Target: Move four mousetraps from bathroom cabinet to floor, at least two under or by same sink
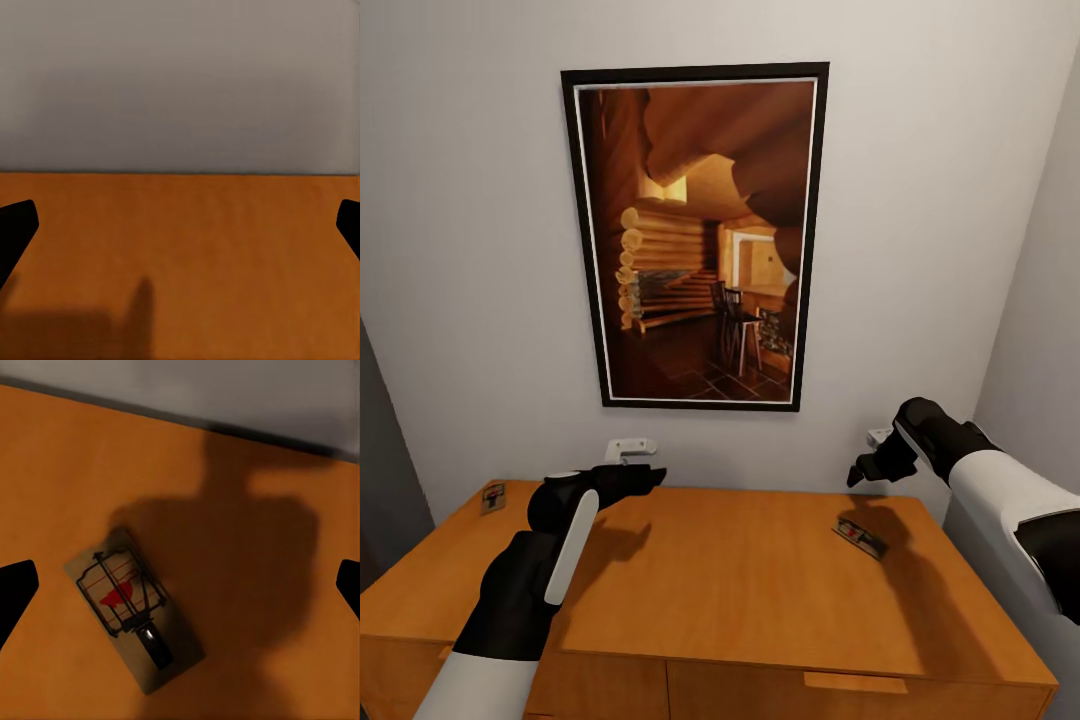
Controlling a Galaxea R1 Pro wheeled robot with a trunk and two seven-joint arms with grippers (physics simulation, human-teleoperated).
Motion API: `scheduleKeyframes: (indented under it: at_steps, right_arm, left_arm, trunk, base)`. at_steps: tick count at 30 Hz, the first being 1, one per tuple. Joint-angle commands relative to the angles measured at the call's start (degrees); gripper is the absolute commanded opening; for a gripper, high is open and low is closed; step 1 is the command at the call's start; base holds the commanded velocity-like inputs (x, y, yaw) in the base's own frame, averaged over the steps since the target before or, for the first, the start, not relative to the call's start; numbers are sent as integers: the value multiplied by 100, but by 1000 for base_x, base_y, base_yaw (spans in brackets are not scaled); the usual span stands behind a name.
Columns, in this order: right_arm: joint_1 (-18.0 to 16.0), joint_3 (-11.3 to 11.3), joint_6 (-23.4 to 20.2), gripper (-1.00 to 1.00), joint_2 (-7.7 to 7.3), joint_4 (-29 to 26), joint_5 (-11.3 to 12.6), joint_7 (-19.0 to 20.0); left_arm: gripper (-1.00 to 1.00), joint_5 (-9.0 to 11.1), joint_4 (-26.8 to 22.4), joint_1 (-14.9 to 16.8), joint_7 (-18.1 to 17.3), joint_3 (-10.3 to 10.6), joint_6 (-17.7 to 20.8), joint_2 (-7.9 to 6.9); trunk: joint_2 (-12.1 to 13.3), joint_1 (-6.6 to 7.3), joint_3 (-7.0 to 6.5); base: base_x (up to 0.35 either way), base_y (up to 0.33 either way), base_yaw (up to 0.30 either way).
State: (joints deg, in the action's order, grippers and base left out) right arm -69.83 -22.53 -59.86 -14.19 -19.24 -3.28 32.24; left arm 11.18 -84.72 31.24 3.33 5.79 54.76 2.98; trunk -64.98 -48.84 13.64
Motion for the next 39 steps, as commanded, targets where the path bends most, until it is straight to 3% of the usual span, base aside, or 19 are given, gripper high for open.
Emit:
scheduleKeyframes:
  at_steps: [1,26,39]
  right_arm:
    - [-4,-26,-14,100,-5,-10,-37,42]
    - [-4,-1,102,100,77,26,-15,28]
    - [-4,-5,439,100,208,471,-2,28]
  left_arm:
    - [100,44,10,5,29,1,25,1]
    - [100,35,78,5,9,1,21,0]
    - [100,34,78,5,12,1,20,0]
  trunk:
    - [-5,-1,8]
    - [-5,-1,8]
    - [-5,-1,8]
  base:
    - [0,0,0]
    - [0,0,0]
    - [0,0,0]
